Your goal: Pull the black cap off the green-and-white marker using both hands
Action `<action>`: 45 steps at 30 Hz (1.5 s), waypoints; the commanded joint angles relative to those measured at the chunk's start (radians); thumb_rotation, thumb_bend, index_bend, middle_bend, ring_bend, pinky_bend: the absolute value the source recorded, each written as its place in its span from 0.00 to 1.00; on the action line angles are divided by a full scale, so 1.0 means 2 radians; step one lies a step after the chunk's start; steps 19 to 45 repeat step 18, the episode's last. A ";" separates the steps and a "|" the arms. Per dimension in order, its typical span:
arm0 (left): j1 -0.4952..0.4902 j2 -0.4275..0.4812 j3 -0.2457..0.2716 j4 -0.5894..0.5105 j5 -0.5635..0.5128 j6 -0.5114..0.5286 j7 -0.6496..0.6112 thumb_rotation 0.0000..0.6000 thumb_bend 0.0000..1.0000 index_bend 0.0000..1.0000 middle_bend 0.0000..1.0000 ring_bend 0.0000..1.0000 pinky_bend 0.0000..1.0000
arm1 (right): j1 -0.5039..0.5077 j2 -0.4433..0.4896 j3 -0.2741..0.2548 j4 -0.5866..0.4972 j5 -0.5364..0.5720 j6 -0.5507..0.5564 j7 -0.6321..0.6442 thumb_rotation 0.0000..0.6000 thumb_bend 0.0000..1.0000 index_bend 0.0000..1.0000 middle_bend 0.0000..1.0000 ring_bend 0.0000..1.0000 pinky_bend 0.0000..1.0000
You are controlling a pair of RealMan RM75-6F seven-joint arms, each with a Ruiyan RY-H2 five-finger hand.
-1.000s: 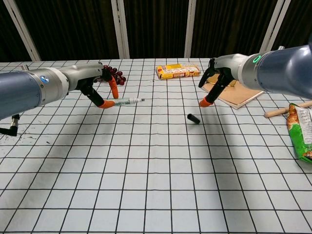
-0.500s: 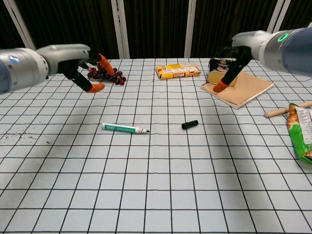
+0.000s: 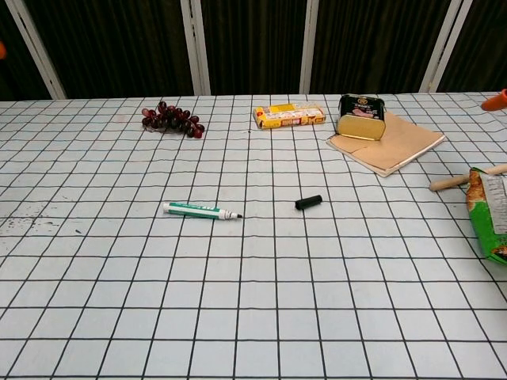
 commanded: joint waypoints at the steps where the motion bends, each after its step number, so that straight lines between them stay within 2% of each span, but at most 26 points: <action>1: 0.079 0.045 0.067 0.014 0.111 0.035 -0.088 1.00 0.60 0.33 0.00 0.00 0.00 | -0.071 0.031 -0.050 0.049 -0.102 -0.020 0.109 1.00 0.12 0.10 0.00 0.00 0.00; 6: 0.129 0.052 0.098 0.069 0.177 0.048 -0.171 1.00 0.60 0.32 0.00 0.00 0.00 | -0.122 0.063 -0.089 0.061 -0.180 -0.006 0.165 1.00 0.12 0.10 0.00 0.00 0.00; 12: 0.175 0.031 0.110 0.151 0.226 0.080 -0.244 1.00 0.60 0.33 0.00 0.00 0.00 | -0.179 0.091 -0.123 0.058 -0.265 0.052 0.194 1.00 0.12 0.10 0.00 0.00 0.00; 18: 0.208 0.012 0.119 0.216 0.253 0.094 -0.307 1.00 0.60 0.33 0.00 0.00 0.00 | -0.212 0.112 -0.147 0.059 -0.310 0.069 0.201 1.00 0.12 0.10 0.00 0.00 0.00; 45: 0.208 0.012 0.119 0.216 0.253 0.094 -0.307 1.00 0.60 0.33 0.00 0.00 0.00 | -0.212 0.112 -0.147 0.059 -0.310 0.069 0.201 1.00 0.12 0.10 0.00 0.00 0.00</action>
